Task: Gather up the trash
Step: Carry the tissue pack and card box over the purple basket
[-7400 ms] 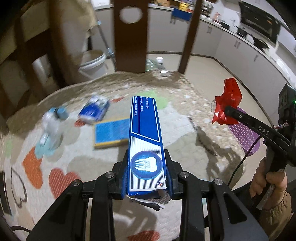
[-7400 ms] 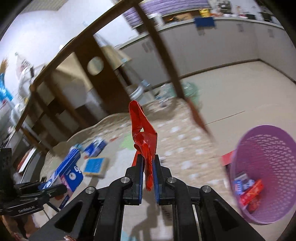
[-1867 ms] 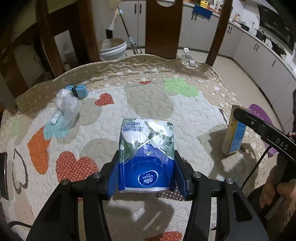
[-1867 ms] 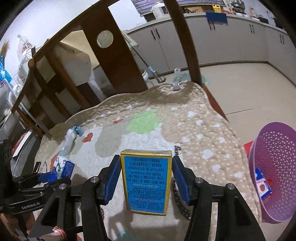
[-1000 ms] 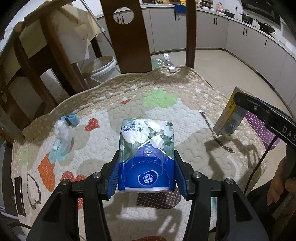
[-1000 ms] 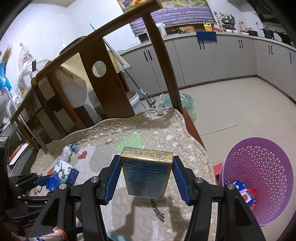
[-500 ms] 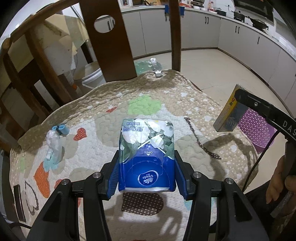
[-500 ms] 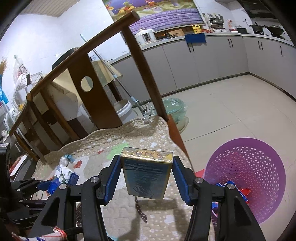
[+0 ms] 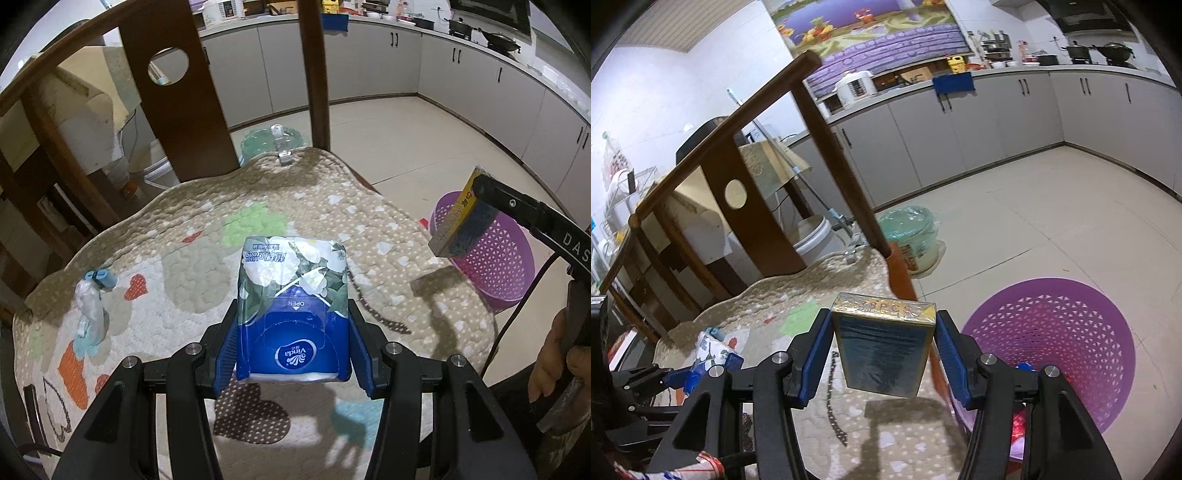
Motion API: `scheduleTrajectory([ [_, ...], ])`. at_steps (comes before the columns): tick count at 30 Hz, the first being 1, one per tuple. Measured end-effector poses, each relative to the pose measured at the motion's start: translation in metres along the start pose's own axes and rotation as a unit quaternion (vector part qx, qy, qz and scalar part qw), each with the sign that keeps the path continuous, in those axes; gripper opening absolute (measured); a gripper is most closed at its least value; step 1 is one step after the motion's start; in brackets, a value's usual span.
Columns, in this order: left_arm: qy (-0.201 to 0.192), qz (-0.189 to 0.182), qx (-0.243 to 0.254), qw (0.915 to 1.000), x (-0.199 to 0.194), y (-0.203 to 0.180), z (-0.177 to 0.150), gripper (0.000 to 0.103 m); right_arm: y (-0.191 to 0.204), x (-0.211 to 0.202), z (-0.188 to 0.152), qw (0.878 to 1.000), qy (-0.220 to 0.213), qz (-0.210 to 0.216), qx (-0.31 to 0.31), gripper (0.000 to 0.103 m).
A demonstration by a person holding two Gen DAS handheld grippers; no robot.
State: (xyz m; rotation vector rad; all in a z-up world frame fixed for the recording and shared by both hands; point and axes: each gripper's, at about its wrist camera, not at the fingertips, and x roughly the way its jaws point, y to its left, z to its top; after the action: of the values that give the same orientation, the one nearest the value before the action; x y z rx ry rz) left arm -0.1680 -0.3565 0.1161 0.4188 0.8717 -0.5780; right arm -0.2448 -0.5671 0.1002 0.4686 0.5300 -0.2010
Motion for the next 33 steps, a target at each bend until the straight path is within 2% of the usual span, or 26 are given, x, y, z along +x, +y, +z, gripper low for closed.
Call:
scheduleTrajectory([
  [33,-0.043,-0.061,0.067,0.9949,-0.01,-0.085,0.049,0.051,-0.079,-0.038,0.012,0.993,-0.051,-0.047,0.099,0.06],
])
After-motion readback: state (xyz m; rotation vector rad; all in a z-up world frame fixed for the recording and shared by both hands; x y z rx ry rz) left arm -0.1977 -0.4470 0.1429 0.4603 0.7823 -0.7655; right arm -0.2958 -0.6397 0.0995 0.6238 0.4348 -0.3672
